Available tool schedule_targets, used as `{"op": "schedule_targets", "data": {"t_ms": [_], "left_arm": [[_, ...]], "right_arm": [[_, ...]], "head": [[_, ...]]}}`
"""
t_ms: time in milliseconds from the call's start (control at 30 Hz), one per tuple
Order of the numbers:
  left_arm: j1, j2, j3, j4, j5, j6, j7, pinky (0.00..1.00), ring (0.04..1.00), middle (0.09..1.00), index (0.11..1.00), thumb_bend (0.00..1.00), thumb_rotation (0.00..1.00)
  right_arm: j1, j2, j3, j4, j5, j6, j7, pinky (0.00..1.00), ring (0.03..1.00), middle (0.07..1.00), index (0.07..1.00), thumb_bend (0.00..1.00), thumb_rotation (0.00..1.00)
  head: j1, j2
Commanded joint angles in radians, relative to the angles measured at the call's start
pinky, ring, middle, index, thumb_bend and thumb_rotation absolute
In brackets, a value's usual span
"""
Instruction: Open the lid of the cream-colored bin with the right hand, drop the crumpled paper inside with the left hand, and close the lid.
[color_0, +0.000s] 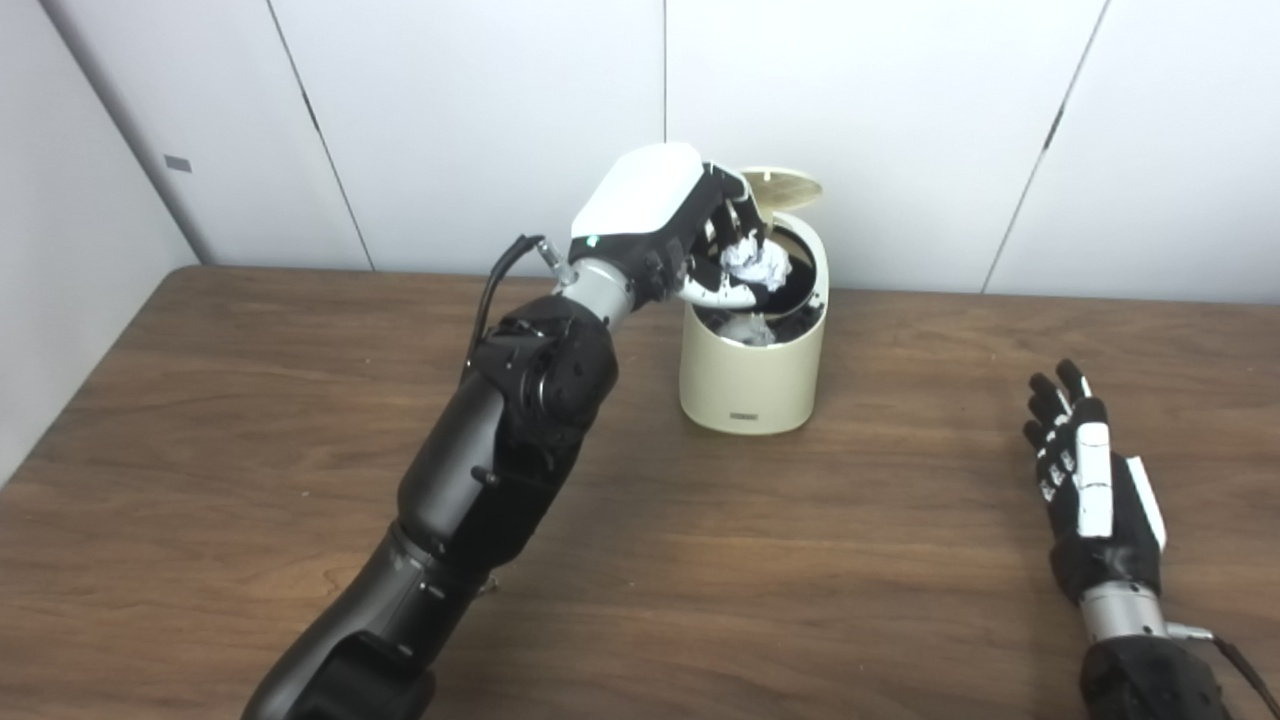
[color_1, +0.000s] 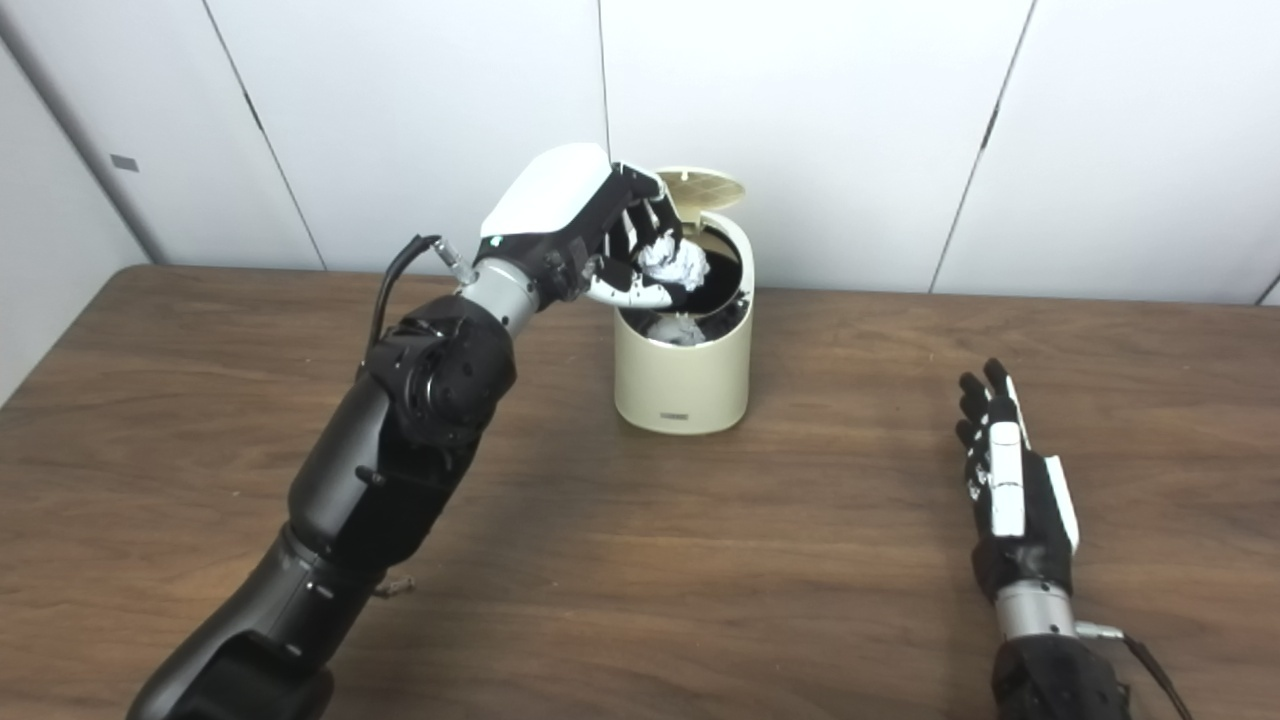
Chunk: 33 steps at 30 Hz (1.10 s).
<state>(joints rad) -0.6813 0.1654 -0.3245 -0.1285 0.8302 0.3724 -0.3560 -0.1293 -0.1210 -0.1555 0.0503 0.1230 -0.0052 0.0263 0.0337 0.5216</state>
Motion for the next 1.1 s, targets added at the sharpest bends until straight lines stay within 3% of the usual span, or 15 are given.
{"op": "schedule_targets", "data": {"t_ms": [0,333,900,1067], "left_arm": [[-0.053,-0.009,0.005,-0.005,0.015,-0.021,0.047,0.29,0.379,0.48,0.519,0.47,0.0],[-0.039,-0.038,-0.004,0.018,0.037,-0.019,0.098,0.3,0.379,0.479,0.537,0.47,0.0],[-0.029,-0.01,-0.053,0.086,0.088,-0.076,0.145,0.27,0.382,0.475,0.542,0.46,0.0],[-0.027,-0.003,-0.078,0.119,0.122,-0.097,0.158,0.25,0.401,0.514,0.543,0.46,0.0]], "right_arm": [[-0.01,0.006,0.0,0.025,0.005,-0.049,0.0,1.0,0.986,0.961,0.99,0.41,1.0],[-0.017,0.003,-0.003,0.048,0.006,-0.065,0.001,1.0,0.986,0.963,0.995,0.43,1.0],[-0.016,0.008,-0.007,0.038,0.012,-0.065,-0.007,1.0,0.99,0.957,0.986,0.42,1.0],[-0.013,0.01,-0.007,0.027,0.016,-0.058,-0.008,1.0,0.981,0.946,0.978,0.43,1.0]], "head": [[0.001,0.001],[0.0,0.004],[0.006,0.016],[0.006,0.019]]}}
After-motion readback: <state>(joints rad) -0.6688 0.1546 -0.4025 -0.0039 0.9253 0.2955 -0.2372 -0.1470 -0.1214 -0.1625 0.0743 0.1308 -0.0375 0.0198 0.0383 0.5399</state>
